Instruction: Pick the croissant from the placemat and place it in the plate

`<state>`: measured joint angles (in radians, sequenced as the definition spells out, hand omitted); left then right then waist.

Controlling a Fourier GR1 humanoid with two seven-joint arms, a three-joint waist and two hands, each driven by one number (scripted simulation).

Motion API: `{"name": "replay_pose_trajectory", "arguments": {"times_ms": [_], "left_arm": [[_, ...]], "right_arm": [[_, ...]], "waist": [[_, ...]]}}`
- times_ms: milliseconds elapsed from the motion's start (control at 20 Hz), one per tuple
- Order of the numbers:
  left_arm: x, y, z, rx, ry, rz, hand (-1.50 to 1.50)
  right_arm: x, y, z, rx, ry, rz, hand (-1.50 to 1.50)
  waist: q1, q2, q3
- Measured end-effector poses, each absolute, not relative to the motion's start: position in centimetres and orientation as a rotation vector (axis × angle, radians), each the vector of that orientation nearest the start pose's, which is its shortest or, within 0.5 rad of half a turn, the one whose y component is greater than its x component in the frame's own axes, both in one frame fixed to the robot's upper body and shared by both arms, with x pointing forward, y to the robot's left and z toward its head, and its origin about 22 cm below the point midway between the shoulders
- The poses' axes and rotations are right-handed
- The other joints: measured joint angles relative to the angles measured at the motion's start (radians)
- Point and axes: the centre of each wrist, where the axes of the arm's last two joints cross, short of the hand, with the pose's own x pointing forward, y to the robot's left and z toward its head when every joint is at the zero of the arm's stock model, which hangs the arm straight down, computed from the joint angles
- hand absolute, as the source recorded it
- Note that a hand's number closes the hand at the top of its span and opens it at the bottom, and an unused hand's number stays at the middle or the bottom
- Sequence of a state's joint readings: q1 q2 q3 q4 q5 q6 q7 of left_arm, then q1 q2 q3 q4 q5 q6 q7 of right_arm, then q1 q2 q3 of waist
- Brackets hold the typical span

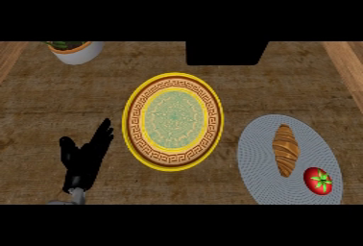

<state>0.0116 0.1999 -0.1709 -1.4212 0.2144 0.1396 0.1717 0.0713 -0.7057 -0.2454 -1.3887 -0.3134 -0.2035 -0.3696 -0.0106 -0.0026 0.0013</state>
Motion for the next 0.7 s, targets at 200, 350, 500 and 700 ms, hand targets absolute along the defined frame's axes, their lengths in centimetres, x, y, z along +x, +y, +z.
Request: {"name": "replay_pose_trajectory", "arguments": {"times_ms": [200, 350, 500, 700], "left_arm": [[23.3, 24.7, -3.2, 0.014, -1.210, -0.003, 0.00], [23.3, 24.7, -3.1, 0.006, -1.200, -0.006, 0.00], [23.0, 24.9, -3.5, 0.008, -1.209, -0.006, 0.00], [23.3, 24.1, -3.1, 0.007, -1.203, -0.007, 0.00]], "right_arm": [[20.5, -46.1, 8.8, -0.749, -1.642, 0.269, -1.50], [20.7, -45.4, 10.2, -0.728, -1.534, 0.419, -1.50], [21.0, -43.5, 11.7, -0.717, -1.449, 0.519, -1.50], [21.7, -40.6, 12.3, -0.733, -1.341, 0.605, -1.50]], "waist": [[0.006, 0.001, -0.002], [0.008, 0.001, -0.002], [0.007, 0.000, -0.002], [0.012, 0.001, -0.002]]}}
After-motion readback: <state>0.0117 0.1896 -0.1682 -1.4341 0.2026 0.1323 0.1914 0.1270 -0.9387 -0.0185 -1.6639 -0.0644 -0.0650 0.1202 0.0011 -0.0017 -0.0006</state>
